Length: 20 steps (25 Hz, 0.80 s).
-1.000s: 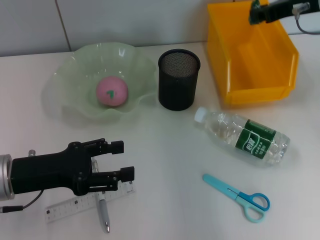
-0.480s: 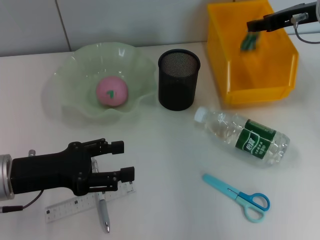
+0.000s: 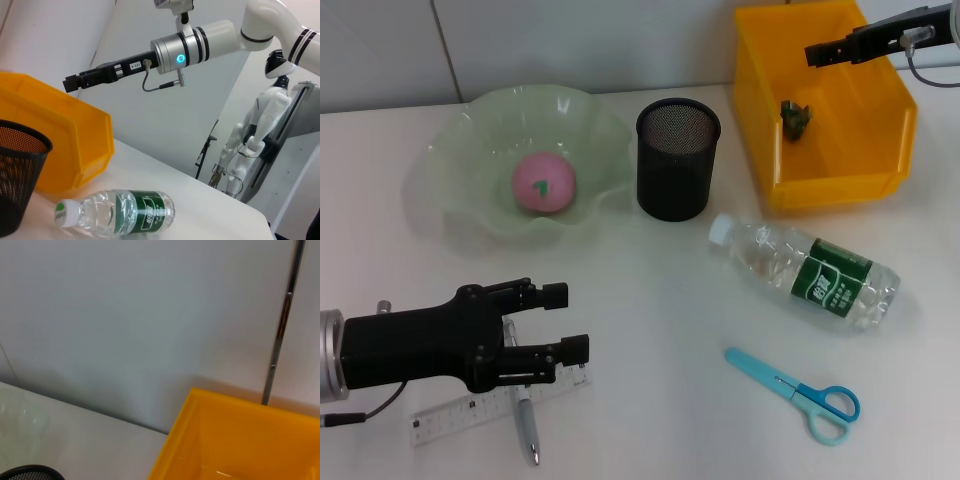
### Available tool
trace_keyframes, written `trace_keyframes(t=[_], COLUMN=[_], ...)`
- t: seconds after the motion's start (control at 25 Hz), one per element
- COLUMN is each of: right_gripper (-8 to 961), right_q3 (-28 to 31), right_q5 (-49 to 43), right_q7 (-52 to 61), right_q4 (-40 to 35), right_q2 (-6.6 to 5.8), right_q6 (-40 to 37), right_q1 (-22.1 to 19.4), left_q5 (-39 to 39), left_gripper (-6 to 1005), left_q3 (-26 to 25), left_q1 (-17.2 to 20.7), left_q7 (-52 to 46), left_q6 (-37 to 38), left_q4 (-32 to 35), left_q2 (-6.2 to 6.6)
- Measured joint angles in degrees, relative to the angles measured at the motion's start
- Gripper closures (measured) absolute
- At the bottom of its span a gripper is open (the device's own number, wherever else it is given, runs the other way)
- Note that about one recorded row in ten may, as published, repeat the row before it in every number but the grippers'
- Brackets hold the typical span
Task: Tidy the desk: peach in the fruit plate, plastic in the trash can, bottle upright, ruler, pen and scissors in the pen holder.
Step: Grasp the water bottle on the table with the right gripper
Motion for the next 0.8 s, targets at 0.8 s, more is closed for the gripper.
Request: trace_keyframes(t=[0.8], right_gripper=[178], right_q3=[0.5], right_q5=[18.8], right_q7=[-3.8], right_q4=[-14.0], right_q2=[0.72], right_q6=[-19.4], right_q1=[-5.7], left_q5=[0.0], left_gripper=[165], left_q3=[0.0], left_q1=[-0.2], left_q7=[0.4], left_q6=[0.4], left_q4=[0.0], left_q2=[-0.04])
